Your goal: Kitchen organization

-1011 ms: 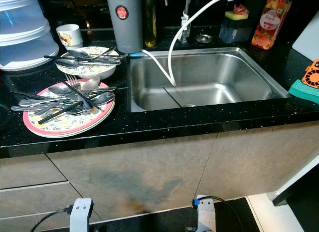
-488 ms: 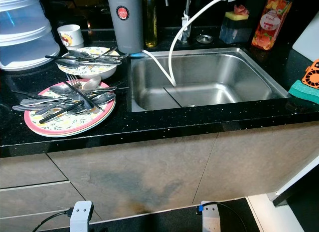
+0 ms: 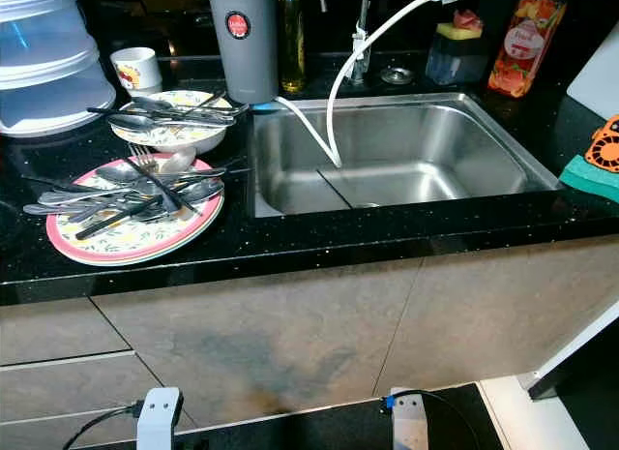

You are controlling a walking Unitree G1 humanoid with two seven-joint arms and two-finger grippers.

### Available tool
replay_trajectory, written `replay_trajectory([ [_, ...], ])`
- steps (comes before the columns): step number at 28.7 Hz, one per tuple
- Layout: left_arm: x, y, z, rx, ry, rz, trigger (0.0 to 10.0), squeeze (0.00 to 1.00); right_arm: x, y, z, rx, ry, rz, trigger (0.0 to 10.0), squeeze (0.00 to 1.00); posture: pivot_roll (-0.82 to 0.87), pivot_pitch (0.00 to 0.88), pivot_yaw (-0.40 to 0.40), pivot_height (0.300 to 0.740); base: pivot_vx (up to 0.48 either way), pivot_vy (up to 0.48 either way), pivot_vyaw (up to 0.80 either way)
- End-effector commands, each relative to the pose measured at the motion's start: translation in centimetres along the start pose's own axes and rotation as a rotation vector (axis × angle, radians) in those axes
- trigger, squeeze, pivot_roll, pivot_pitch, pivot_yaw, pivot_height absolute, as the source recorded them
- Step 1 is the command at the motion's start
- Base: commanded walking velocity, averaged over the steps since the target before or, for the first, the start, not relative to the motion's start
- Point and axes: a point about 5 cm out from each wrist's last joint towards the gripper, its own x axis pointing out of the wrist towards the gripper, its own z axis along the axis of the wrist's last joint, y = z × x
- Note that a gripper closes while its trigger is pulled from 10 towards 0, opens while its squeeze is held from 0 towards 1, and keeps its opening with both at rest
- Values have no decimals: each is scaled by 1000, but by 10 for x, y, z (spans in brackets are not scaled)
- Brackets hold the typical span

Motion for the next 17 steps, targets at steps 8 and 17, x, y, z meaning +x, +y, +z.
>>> replay_trajectory([
  [8, -3, 18, 0, 21, 40, 57, 10000, 0, 1, 6, 3, 8, 11, 10, 10000, 0, -16, 124, -1, 740, 0, 0, 0],
  [17, -3, 15, -3, -8, 45, 72, 10000, 0, 1, 6, -2, 54, 11, -6, 10000, 0, -26, 120, 15, 740, 0, 0, 0],
])
